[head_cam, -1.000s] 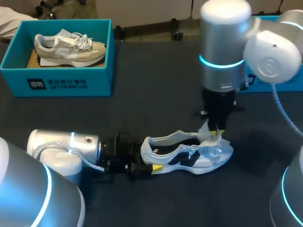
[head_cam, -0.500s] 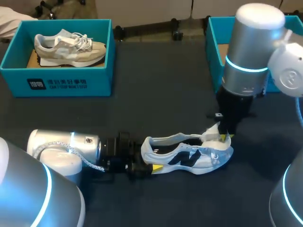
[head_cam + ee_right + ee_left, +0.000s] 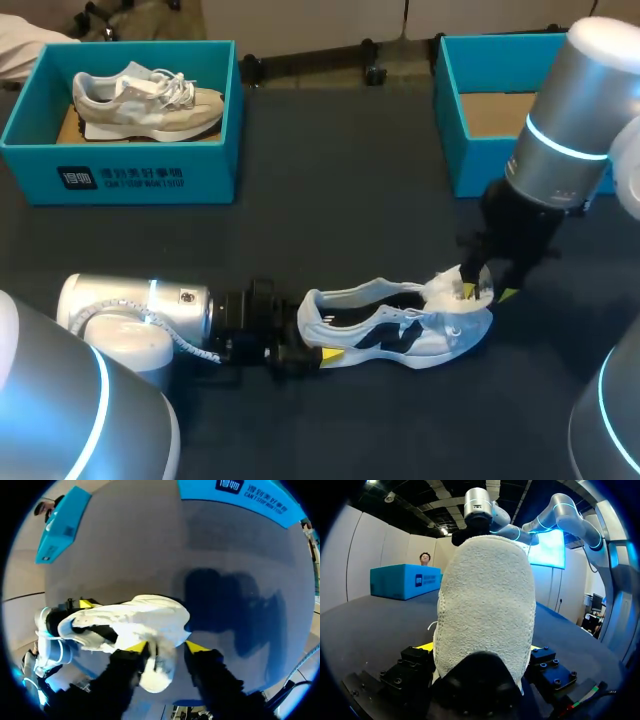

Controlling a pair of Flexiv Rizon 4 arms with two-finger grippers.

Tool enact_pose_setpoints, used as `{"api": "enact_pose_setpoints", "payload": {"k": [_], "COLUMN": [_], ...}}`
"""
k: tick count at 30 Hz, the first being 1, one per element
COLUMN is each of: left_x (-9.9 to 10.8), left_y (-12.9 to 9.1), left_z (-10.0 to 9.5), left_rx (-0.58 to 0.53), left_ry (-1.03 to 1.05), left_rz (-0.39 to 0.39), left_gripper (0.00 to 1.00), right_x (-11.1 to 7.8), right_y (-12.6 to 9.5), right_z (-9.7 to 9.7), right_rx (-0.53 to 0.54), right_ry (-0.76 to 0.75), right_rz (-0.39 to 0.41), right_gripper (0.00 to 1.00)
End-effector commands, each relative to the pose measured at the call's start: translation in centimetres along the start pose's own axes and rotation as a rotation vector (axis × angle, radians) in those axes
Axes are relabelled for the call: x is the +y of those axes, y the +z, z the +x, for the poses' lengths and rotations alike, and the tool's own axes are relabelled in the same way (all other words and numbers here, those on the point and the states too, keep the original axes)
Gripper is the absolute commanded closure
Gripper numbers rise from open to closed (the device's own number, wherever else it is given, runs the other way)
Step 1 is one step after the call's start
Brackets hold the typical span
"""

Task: Take the shoe out of the shoebox, open the shoe tongue, remove and reinsert the insole, then place the shoe into the shoebox

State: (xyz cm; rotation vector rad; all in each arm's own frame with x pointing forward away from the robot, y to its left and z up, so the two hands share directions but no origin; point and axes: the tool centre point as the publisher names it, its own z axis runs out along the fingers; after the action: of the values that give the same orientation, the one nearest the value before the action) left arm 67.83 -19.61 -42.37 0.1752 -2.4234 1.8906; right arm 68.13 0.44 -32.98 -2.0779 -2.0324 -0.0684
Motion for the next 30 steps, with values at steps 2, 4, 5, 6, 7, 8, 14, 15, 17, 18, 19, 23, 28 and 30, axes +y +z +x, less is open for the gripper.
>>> {"api": "enact_pose_setpoints", "payload": {"k": [2, 4, 5, 6, 7, 8, 14, 15, 17, 18, 19, 23, 28, 30], "left_x": [0.7, 0.7, 0.7, 0.7, 0.7, 0.7, 0.7, 0.7, 0.7, 0.7, 0.7, 0.7, 0.7, 0.7], "left_y": [-0.3, -0.3, -0.3, -0.3, -0.3, -0.3, -0.3, -0.3, -0.3, -0.3, -0.3, -0.3, -0.3, -0.3], "left_z": [-0.1, -0.1, -0.1, -0.1, -0.1, -0.1, -0.1, -0.1, -0.1, -0.1, -0.1, -0.1, -0.1, -0.1], "left_rx": [0.002, 0.002, 0.002, 0.002, 0.002, 0.002, 0.002, 0.002, 0.002, 0.002, 0.002, 0.002, 0.002, 0.002], "left_ry": [-0.001, -0.001, -0.001, -0.001, -0.001, -0.001, -0.001, -0.001, -0.001, -0.001, -0.001, -0.001, -0.001, -0.001], "left_rz": [-0.003, -0.003, -0.003, -0.003, -0.003, -0.003, -0.003, -0.003, -0.003, -0.003, -0.003, -0.003, -0.003, -0.003], "left_gripper": [1.00, 1.00, 1.00, 1.00, 1.00, 1.00, 1.00, 1.00, 1.00, 1.00, 1.00, 1.00, 1.00, 1.00], "right_x": [-2.2, -2.6, -2.7, -2.8, -3.0, -3.1, -3.7, -3.7, -3.9, -3.9, -4.0, -4.1, -4.3, -4.4], "right_y": [-3.5, -4.3, -4.7, -5.2, -5.6, -6.0, -7.8, -7.9, -8.4, -8.5, -8.6, -8.8, -8.3, -8.1], "right_z": [1.6, 2.3, 2.6, 2.9, 3.2, 3.6, 6.2, 6.5, 7.4, 7.7, 7.9, 9.4, 10.7, 11.0], "right_rx": [-0.091, -0.125, -0.142, -0.157, -0.179, -0.200, -0.270, -0.274, -0.298, -0.301, -0.302, -0.327, -0.303, -0.277], "right_ry": [-0.015, -0.026, -0.034, -0.038, -0.037, -0.044, -0.114, -0.126, -0.160, -0.177, -0.192, -0.326, -0.555, -0.684], "right_rz": [-0.051, -0.059, -0.063, -0.069, -0.073, -0.079, -0.109, -0.110, -0.118, -0.121, -0.123, -0.091, -0.088, -0.089], "right_gripper": [0.13, 0.13, 0.13, 0.11, 0.09, 0.06, 0.13, 0.15, 0.36, 0.41, 0.51, 0.66, 1.00, 1.00]}}
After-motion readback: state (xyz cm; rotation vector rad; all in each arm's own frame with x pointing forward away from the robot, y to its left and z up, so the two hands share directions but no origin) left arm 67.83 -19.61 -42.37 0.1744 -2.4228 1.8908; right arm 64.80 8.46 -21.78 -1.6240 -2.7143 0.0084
